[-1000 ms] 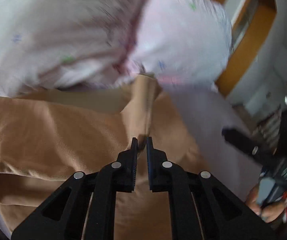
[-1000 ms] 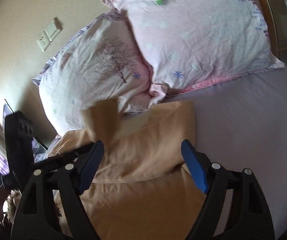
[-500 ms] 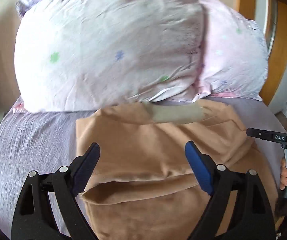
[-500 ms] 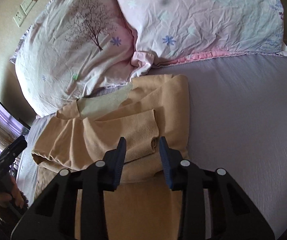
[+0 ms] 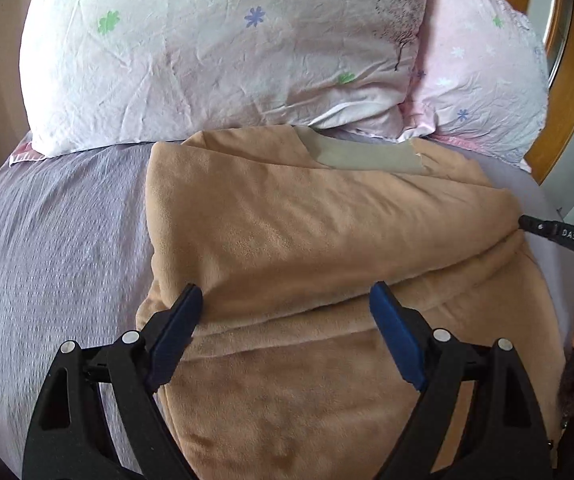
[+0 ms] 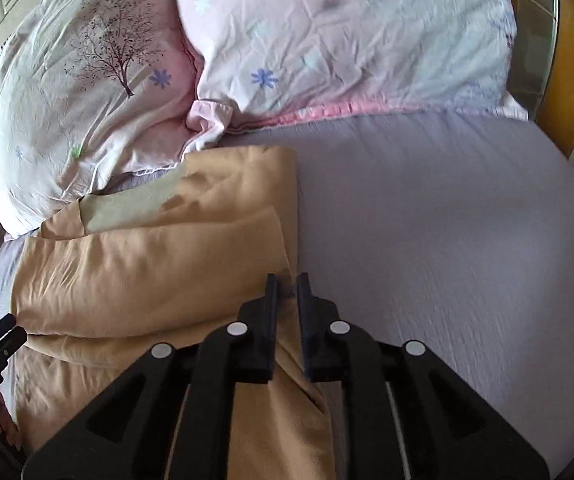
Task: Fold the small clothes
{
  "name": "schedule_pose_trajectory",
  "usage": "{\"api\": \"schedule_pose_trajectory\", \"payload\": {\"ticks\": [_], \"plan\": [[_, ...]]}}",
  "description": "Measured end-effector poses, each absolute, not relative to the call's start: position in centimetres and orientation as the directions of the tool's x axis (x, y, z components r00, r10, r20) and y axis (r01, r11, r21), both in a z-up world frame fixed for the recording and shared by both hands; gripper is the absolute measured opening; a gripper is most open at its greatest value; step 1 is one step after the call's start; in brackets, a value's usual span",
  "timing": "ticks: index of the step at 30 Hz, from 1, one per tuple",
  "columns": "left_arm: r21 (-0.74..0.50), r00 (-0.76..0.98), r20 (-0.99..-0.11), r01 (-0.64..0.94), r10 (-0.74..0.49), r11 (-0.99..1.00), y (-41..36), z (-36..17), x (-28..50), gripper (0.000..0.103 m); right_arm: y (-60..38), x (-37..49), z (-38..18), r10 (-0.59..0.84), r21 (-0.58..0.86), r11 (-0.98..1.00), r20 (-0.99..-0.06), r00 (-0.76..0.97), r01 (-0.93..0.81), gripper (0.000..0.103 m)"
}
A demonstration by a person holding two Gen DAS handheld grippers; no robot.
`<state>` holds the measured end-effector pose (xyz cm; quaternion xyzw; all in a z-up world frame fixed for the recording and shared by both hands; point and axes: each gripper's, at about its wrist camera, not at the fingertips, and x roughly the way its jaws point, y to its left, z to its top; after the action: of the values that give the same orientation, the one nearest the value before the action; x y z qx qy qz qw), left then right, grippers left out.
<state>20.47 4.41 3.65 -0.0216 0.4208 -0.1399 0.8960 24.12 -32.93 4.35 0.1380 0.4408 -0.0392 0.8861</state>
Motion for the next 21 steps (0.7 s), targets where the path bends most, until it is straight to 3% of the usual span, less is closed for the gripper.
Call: {"api": "schedule_pose_trajectory", "payload": {"ticks": [1,3,6,9,13,18,21], "plan": [[-0.184,0.613,-0.732,0.245,-0.299,0.952,5.1,4.2,19.3,0.087,-33.6,22.7,4.9,0.107,0.267,0.95,-0.762,0.639,0.16,0.035],[-0.237,0.622,-0.695,0.275,-0.361,0.932,6.8,5.5,16.4,0.087,-34.5,19.3,6.3,0.201,0.348,0.935,-0.681,0.704,0.071,0.057],[-0.321,0.619,-0.632,0.338,-0.466,0.885,10.1,6.7,11.0,0.088,-34.7,12.9,7.9,0.372,0.419,0.898,-0.56,0.74,-0.134,0.065],[-0.427,0.565,-0.582,0.399,-0.584,0.812,13.3,6.2,5.7,0.09,-34.7,6.5,7.7,0.531,0.455,0.835,-0.522,0.667,-0.309,0.078],[-0.541,0.517,-0.534,0.399,-0.669,0.74,17.2,3.5,-0.6,0.09,-35.3,-1.7,4.5,0.64,0.514,0.766,-0.55,0.536,-0.386,0.08],[-0.628,0.477,-0.545,0.312,-0.689,0.713,19.8,-1.5,-4.9,0.09,-36.7,-5.3,-0.7,0.612,0.576,0.782,-0.642,0.462,-0.236,0.08],[-0.643,0.45,-0.564,0.286,-0.692,0.71,19.1,-3.8,-4.7,0.09,-37.3,-4.6,-3.4,0.626,0.618,0.765,-0.649,0.433,-0.181,0.08]]}}
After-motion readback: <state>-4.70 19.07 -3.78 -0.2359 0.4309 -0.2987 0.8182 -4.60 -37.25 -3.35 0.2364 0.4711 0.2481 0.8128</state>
